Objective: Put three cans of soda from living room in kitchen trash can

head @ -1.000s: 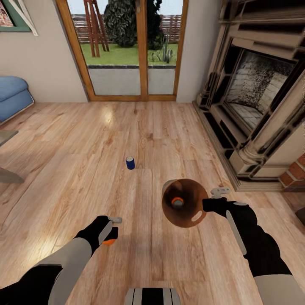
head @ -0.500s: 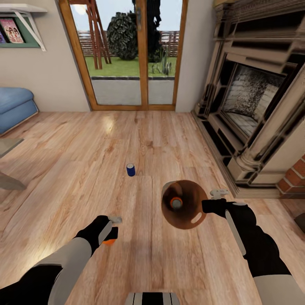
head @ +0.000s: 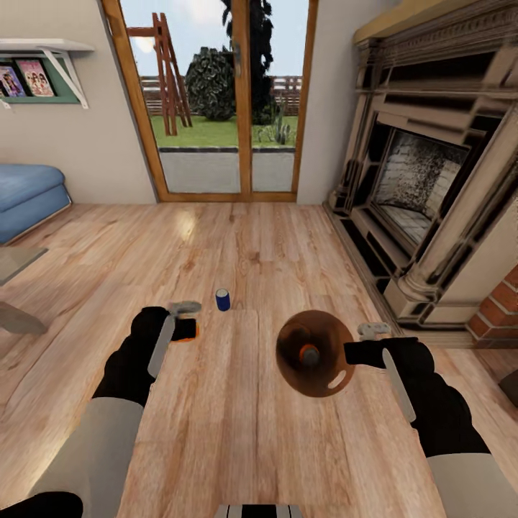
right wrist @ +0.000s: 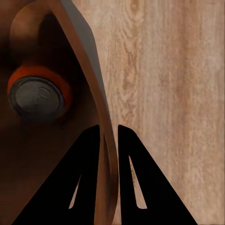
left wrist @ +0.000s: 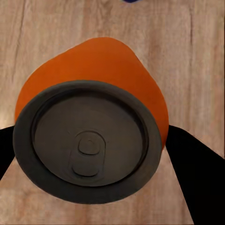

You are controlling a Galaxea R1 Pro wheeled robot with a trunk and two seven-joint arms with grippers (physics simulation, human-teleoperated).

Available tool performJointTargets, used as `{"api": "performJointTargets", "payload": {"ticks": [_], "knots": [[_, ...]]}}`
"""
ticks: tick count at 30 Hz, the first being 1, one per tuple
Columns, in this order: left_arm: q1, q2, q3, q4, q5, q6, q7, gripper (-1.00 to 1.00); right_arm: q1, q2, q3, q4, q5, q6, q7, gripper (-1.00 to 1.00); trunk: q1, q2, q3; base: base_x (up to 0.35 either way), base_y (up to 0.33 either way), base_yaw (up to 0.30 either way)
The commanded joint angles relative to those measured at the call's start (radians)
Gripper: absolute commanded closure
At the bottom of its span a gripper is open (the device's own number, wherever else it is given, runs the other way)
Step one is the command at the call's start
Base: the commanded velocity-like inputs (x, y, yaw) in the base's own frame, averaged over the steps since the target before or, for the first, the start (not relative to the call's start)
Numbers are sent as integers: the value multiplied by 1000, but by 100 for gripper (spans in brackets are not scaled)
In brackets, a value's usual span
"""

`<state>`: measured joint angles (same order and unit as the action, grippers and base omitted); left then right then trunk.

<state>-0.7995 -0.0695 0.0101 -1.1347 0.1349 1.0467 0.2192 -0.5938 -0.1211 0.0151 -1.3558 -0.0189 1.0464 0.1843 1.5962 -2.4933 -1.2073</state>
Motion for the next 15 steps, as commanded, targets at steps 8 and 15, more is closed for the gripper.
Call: {"api": "performJointTargets", "payload": {"ticks": [8,15], "knots": [[13,46,-96,-173,370,0,-1,100,-134,-1,5,226,-14,1,3,100,-31,56,25,0,0,0],[-19,180,-264,-149,837,0,-1,100,-155,1,47,264,-14,1,3,100,-58,105,47,0,0,0]]}}
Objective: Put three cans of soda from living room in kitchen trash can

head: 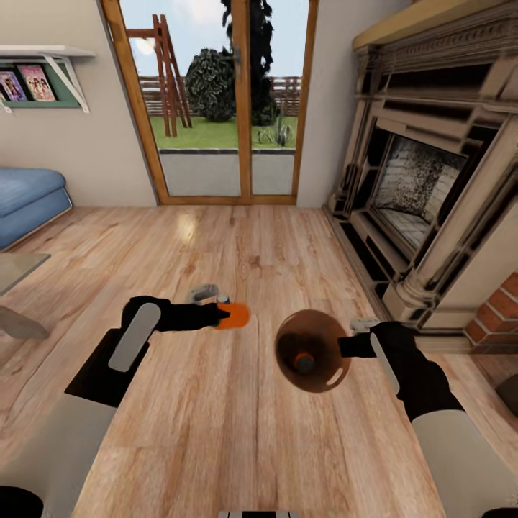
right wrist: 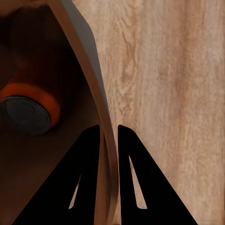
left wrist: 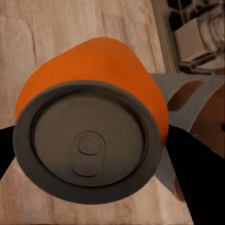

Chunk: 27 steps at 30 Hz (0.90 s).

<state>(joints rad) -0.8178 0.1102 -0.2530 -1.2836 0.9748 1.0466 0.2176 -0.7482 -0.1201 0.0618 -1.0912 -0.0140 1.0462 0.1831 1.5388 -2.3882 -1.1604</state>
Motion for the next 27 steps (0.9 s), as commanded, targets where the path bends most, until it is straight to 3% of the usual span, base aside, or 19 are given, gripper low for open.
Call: {"api": "performJointTargets", "payload": {"ticks": [1,2,3,5,7,8,10,16,18,21,27], "knots": [[-13,15,-15,5,40,1,0,100,-2,0,5,5,-19,1,4,100,-4,7,3,0,0,0],[-42,38,-46,18,116,1,0,100,-10,0,12,19,-19,1,4,100,-8,14,6,0,0,0],[-57,47,-63,27,149,1,0,100,-15,0,14,29,-19,1,4,100,-12,21,10,0,0,0],[-130,68,-130,89,258,1,0,100,-39,0,20,77,-20,1,4,100,-19,35,16,0,0,0],[-172,74,-157,137,302,1,0,100,-47,1,22,100,-20,1,4,100,-27,49,22,0,0,0],[-234,78,-203,211,361,1,0,100,-54,1,24,126,-20,1,4,100,-31,56,25,0,0,0],[-285,78,-256,265,414,1,0,100,-58,4,26,141,-20,1,4,100,-38,70,32,0,0,0],[-377,72,-356,363,509,1,0,100,-68,14,27,162,-20,1,4,100,-61,112,50,0,0,0],[-432,64,-398,454,539,1,0,100,-87,16,27,186,-20,1,4,100,-69,126,57,0,0,0],[-463,51,-438,527,549,1,0,100,-100,22,27,213,-20,1,4,100,-81,147,66,0,0,0],[-472,8,-479,588,552,1,0,100,-111,49,41,240,-19,1,-29,100,-100,182,82,0,0,0]]}}
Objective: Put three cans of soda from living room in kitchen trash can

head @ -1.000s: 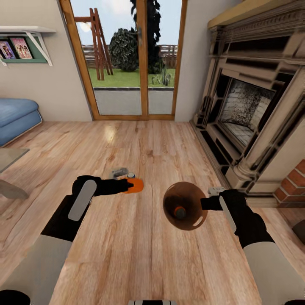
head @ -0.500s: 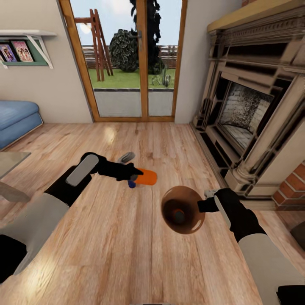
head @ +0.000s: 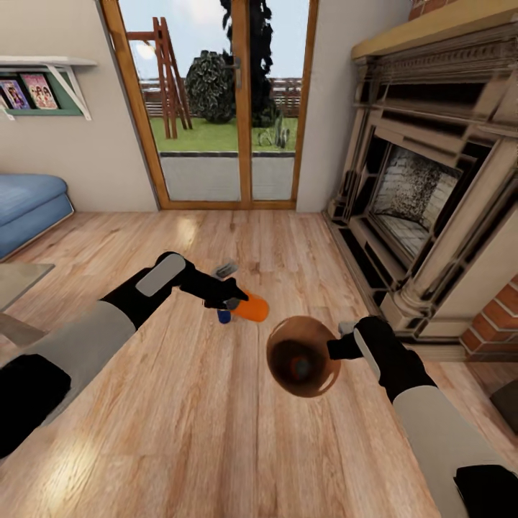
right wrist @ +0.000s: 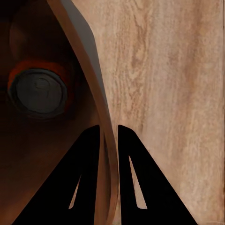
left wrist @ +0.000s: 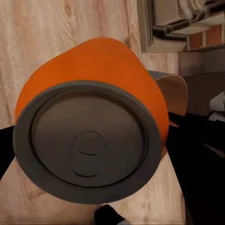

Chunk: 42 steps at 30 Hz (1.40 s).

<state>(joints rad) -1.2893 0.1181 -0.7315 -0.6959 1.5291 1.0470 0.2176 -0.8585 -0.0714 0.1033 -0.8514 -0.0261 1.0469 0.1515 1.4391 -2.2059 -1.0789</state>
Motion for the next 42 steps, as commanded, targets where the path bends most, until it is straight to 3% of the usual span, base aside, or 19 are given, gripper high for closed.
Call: {"api": "performJointTargets", "payload": {"ticks": [1,2,4,12,17,18,21,27,30,37,42], "knots": [[0,-5,-10,4,-2,0,0,100,-1,3,1,1,-7,0,-4,100,0,0,0,0,0,0],[-1,-27,-44,12,-1,0,0,100,-9,12,4,12,-8,0,-19,100,0,0,0,0,0,0],[0,-45,-56,11,-1,0,0,100,-21,21,5,25,-8,0,-25,100,0,0,0,0,0,0],[4,-74,-69,-50,3,0,0,100,-35,36,6,67,-8,0,-60,100,0,0,0,0,0,0],[11,-121,-78,-81,8,0,3,100,-37,58,7,71,-8,0,-70,100,0,0,0,0,0,0],[13,-128,-100,-83,8,0,3,100,-45,64,7,72,-8,0,-71,100,0,0,0,0,0,0],[15,-134,-132,-76,7,0,5,100,-68,78,7,72,-8,0,-72,100,0,0,0,0,0,0],[36,-135,-153,-71,0,0,12,100,-94,104,7,73,-7,0,-73,100,0,0,0,0,0,0],[54,-135,-184,-66,-2,0,18,100,-99,109,7,74,-7,0,-92,100,0,0,0,0,0,0],[65,-136,-229,-52,-8,0,30,100,-113,150,7,74,-8,0,-128,100,0,0,0,0,0,0],[85,-139,-272,-42,-78,-18,30,100,-115,163,7,74,-8,0,-143,100,0,0,0,0,0,0]]}}
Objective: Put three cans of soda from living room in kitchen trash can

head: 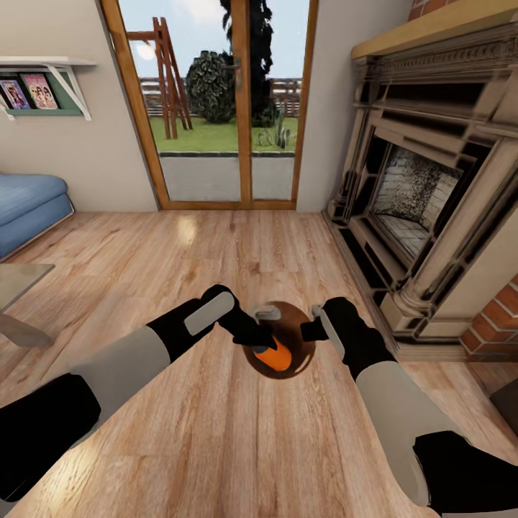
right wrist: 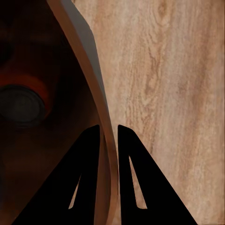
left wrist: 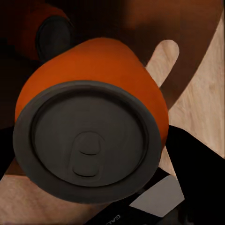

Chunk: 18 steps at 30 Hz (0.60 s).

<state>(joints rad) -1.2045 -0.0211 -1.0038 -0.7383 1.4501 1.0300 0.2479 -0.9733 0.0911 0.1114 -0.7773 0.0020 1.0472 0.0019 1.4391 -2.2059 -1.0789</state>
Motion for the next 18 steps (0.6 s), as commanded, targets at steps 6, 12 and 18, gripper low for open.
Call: {"api": "performJointTargets", "payload": {"ticks": [6,12,18], "knots": [[24,-9,-8,4,-67,-41,2,100,-1,2,0,0,-36,0,4,100,0,0,0,0,0,0],[27,-28,-7,5,-153,-72,0,100,-1,2,2,0,-36,0,4,100,0,0,0,0,0,0],[28,-33,-7,5,-166,-83,2,100,-1,3,3,0,-36,0,4,100,0,0,0,0,0,0]]}}
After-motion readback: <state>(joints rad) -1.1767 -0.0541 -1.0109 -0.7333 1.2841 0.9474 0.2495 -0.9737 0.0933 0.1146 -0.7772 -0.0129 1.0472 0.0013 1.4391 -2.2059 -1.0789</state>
